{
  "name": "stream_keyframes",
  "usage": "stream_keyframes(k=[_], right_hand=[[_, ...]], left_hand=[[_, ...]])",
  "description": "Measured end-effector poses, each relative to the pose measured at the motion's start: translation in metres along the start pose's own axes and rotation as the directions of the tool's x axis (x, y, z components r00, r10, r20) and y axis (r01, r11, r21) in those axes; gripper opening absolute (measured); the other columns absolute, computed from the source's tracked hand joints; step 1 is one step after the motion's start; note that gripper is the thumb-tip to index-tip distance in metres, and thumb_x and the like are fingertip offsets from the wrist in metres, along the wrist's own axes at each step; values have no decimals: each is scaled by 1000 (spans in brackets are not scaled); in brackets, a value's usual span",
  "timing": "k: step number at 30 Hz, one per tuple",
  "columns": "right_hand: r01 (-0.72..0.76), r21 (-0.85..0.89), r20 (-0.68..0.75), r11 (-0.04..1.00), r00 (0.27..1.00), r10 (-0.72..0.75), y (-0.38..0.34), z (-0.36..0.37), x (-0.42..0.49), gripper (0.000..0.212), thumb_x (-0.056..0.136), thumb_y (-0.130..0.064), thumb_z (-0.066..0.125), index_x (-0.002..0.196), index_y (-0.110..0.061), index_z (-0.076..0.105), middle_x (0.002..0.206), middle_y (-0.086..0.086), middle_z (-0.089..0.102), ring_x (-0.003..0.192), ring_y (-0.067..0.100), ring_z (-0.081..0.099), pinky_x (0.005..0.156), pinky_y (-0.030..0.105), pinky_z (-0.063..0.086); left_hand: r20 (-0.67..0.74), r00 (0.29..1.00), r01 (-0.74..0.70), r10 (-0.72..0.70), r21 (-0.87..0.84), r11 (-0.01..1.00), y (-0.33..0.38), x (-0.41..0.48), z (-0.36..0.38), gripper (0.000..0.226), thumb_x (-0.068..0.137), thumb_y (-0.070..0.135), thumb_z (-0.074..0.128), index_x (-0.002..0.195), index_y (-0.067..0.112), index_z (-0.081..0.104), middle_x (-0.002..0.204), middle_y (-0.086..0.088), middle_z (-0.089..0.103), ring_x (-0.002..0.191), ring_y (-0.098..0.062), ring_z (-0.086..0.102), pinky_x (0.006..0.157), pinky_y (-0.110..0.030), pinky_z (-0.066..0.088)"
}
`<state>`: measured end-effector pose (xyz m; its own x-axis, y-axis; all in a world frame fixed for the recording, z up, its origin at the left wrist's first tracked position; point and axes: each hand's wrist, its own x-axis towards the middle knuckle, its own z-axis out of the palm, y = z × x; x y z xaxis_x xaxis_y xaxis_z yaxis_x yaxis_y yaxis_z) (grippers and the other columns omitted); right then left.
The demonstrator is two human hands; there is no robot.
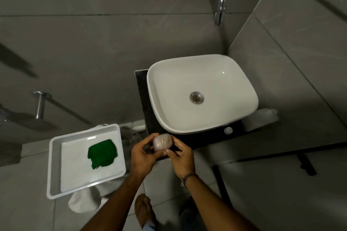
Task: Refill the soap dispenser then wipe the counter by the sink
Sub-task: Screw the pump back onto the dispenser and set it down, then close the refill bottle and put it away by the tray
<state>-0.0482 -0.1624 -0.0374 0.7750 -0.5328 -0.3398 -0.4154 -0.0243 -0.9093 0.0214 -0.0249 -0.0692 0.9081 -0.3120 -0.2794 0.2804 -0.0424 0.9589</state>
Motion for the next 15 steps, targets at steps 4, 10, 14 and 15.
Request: stream_keyframes(k=[4, 10, 14, 15], right_hand=[[-5, 44, 15, 999, 1000, 4, 1, 1, 1, 53, 87, 14, 67, 134, -11, 67, 123, 0, 74, 114, 13, 70, 91, 25, 60], [-116, 63, 44, 991, 993, 114, 6, -21, -7, 63, 86, 14, 70, 144, -9, 55, 138, 0, 61, 114, 12, 65, 93, 18, 55], [-174, -10, -105, 985, 979, 172, 18, -69, -13, 54, 87, 13, 66, 131, -19, 65, 134, 1, 68, 100, 6, 67, 86, 17, 56], [-186, -8, -182, 983, 966, 182, 19, -87, -14, 52, 86, 14, 66, 125, -22, 66, 130, 3, 70, 98, 5, 67, 82, 15, 56]], left_hand=[[5, 1000, -7, 7, 54, 999, 6, -1, 3, 77, 62, 2, 102, 126, 34, 74, 126, -4, 79, 120, -26, 75, 104, -58, 58], [-264, 963, -6, 62, 209, 978, 7, -51, 16, 108, 53, -5, 104, 143, 30, 56, 138, 6, 61, 125, -21, 66, 99, -31, 58], [-369, 923, 193, -107, 206, 959, -7, -108, 62, 70, 68, -7, 96, 99, 46, 62, 98, -5, 68, 89, -31, 70, 66, -14, 51], [-310, 943, 192, -117, 221, 956, -4, -114, 82, 65, 70, -5, 96, 94, 48, 65, 89, 1, 70, 78, -20, 69, 58, -13, 49]])
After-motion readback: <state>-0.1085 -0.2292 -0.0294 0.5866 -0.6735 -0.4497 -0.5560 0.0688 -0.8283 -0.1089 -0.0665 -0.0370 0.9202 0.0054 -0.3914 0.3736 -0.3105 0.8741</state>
